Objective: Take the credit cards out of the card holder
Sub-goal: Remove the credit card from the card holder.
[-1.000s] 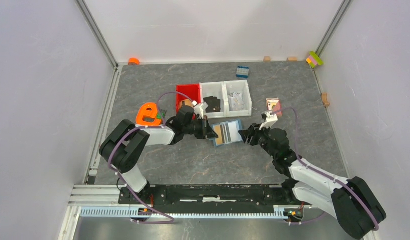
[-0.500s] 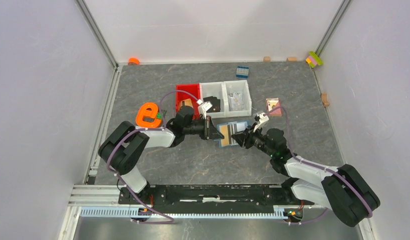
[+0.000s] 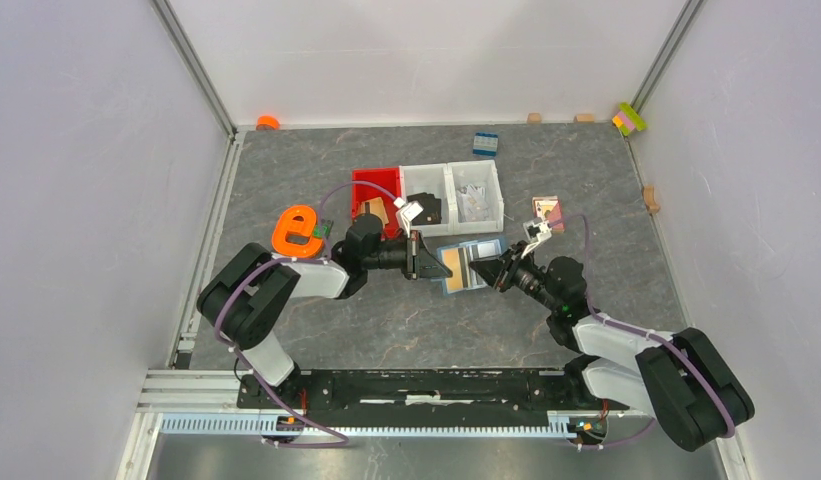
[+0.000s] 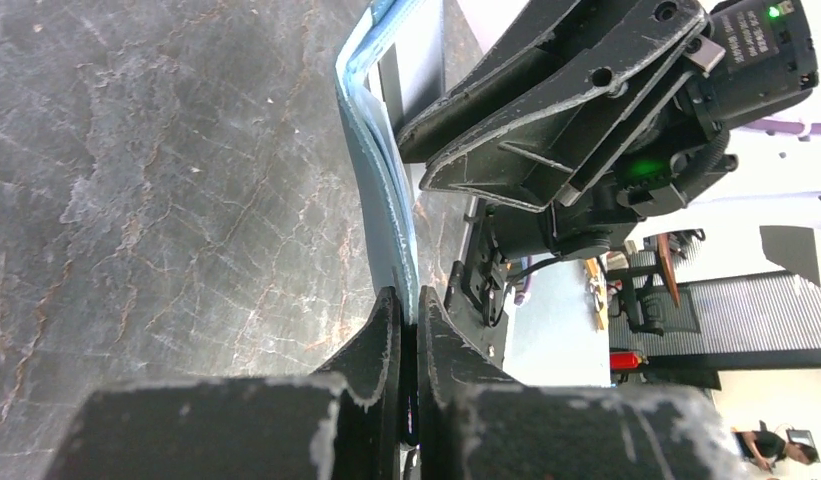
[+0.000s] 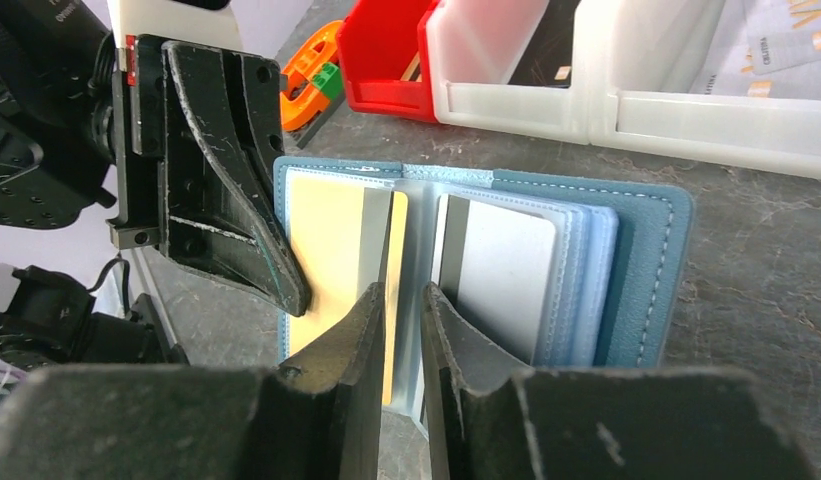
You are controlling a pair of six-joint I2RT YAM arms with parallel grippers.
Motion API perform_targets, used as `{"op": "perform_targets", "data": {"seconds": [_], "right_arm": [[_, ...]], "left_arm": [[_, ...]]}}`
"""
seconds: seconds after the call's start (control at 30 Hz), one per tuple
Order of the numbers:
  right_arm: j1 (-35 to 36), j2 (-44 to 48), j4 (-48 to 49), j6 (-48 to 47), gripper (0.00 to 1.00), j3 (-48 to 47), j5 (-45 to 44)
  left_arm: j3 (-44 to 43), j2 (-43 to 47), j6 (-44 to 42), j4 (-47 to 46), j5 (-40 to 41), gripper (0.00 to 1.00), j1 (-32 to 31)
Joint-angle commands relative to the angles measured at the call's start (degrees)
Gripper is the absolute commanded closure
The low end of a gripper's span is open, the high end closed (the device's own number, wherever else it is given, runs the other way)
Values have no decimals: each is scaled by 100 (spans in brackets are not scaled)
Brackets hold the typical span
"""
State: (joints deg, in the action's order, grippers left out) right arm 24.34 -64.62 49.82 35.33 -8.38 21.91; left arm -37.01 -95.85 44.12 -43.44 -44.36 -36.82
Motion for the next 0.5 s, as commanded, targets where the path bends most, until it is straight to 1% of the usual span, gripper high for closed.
{"op": "perform_targets", "data": {"seconds": [0.0,0.33,0.4,0.47], "right_arm": [[-56,2,362,136,75,50,201],[-61,-190,528,273,76,11,455],[-64,-247,825,420,76,67,697],[-71,-338,1359,672,77,140,934]], "left_arm": [[43,200,385,-991,-544,98,-28],[100,204,625,-1583,-771,98,-93],[114,160,751,-1786,-823,98,-93],[105,104,822,-1865,-839,98,-89]]}}
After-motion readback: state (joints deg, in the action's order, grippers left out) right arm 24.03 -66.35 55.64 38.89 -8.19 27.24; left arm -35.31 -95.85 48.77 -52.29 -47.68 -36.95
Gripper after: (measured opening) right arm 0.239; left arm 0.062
